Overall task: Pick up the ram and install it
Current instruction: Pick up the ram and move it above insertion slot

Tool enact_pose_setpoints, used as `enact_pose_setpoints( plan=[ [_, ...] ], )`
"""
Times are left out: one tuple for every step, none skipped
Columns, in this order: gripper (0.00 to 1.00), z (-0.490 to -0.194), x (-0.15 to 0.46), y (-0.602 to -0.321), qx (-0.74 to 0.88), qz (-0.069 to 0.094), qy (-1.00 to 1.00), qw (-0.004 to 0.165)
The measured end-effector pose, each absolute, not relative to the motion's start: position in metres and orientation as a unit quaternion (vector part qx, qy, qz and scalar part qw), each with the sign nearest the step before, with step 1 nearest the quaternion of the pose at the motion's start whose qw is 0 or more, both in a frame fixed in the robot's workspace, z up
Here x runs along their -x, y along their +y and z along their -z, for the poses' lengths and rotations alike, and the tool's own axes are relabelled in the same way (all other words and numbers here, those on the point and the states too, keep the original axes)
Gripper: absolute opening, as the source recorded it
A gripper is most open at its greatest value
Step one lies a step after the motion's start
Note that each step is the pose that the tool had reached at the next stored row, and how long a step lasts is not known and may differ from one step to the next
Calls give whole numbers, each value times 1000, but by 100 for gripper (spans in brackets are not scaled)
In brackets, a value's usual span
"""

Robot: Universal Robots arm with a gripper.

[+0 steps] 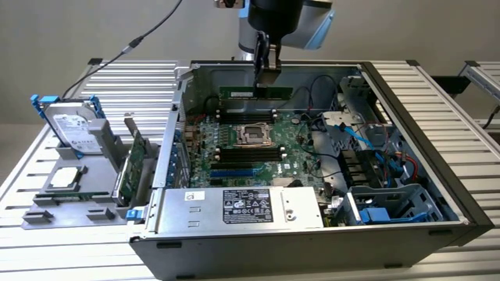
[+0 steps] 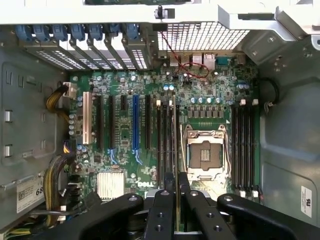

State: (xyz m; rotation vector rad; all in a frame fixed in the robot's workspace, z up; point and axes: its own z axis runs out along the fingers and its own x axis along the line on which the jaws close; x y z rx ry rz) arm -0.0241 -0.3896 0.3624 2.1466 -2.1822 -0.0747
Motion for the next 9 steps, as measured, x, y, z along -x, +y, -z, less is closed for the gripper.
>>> enact_pose_setpoints(
  plan=[
    [14,-362,24,-389,-699,24,-713,40],
    [14,-361,24,-388,-698,24,-714,39],
    [14,-361,24,-387,-698,24,-715,39],
    [14,-360,24,-386,-697,24,-716,39],
    [14,-360,24,-386,-696,24,-716,39],
    [14,-359,24,-384,-696,24,-717,38],
    [14,-358,24,-383,-695,23,-718,38],
    [14,-357,24,-382,-694,22,-718,37],
    [14,-356,24,-380,-694,22,-719,37]
  ],
)
